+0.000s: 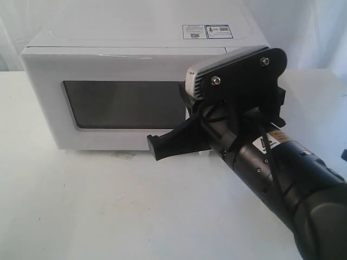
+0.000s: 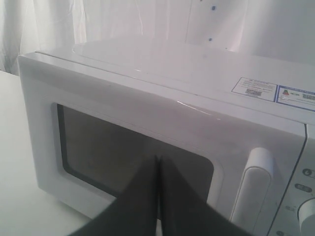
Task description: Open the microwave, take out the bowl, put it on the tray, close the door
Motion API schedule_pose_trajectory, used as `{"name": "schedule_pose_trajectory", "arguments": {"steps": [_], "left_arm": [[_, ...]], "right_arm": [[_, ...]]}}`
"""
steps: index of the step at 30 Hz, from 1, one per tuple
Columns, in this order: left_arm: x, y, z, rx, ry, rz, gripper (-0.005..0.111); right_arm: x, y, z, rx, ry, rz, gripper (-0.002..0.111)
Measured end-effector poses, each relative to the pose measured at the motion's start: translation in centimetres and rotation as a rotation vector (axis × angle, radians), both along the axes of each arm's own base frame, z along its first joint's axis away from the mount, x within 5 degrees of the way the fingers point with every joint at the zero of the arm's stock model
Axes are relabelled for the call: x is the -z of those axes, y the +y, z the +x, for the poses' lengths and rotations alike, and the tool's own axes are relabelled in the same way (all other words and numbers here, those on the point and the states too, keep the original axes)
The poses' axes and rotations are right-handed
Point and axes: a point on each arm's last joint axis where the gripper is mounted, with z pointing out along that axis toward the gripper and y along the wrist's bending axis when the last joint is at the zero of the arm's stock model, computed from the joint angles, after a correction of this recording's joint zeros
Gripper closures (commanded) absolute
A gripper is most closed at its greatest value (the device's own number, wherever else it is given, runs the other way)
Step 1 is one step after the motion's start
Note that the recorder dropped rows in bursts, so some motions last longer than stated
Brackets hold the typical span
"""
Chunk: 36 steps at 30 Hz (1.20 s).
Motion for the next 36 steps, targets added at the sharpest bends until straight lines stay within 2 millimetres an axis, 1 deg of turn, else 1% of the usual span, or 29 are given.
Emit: {"name": "schedule_pose_trajectory", "arguments": {"steps": [21,32,36], "left_arm": [[0.0,0.0,0.0,0.000,0.000,0.000,0.107],[0.0,0.0,0.0,0.000,0.000,0.000,0.107],[0.0,0.0,0.0,0.000,0.000,0.000,0.107]], "right_arm": [[0.0,0.0,0.0,0.002,-0.002,0.001,0.108],[-1.2,-1.0,0.3,0.110,-0.123,0.043,0.108],[-1.4,-1.1,0.3,0.127,-0.142,0.050,0.108]]}}
